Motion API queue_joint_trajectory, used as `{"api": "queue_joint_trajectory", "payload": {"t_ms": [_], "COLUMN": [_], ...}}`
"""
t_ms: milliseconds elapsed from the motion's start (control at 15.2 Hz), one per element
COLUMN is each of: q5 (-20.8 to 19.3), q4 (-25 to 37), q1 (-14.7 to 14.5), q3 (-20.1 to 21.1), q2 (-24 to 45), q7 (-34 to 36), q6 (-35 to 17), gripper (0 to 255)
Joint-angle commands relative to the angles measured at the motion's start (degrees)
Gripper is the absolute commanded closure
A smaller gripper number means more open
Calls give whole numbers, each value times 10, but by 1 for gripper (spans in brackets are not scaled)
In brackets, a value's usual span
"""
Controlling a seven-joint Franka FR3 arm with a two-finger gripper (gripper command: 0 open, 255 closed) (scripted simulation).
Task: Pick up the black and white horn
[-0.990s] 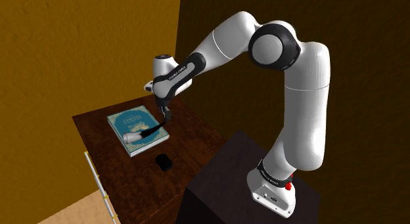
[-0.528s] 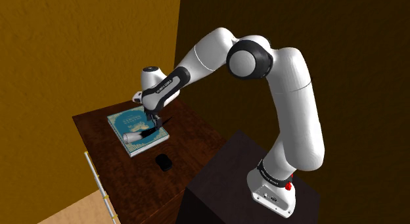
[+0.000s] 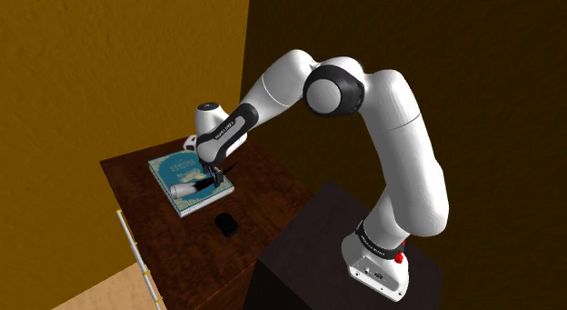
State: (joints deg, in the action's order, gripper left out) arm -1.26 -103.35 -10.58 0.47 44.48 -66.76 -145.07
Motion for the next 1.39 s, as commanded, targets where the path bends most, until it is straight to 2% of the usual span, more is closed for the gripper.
{"api": "queue_joint_trajectory", "payload": {"t_ms": [0,594,1320], "q5": [0,0,1], "q4": [1,3,-20], "q1": [0,0,1], "q3": [0,0,1], "q2": [2,3,-69], "q7": [0,0,-1], "q6": [-1,-1,48], "gripper": [255,255,255]}}
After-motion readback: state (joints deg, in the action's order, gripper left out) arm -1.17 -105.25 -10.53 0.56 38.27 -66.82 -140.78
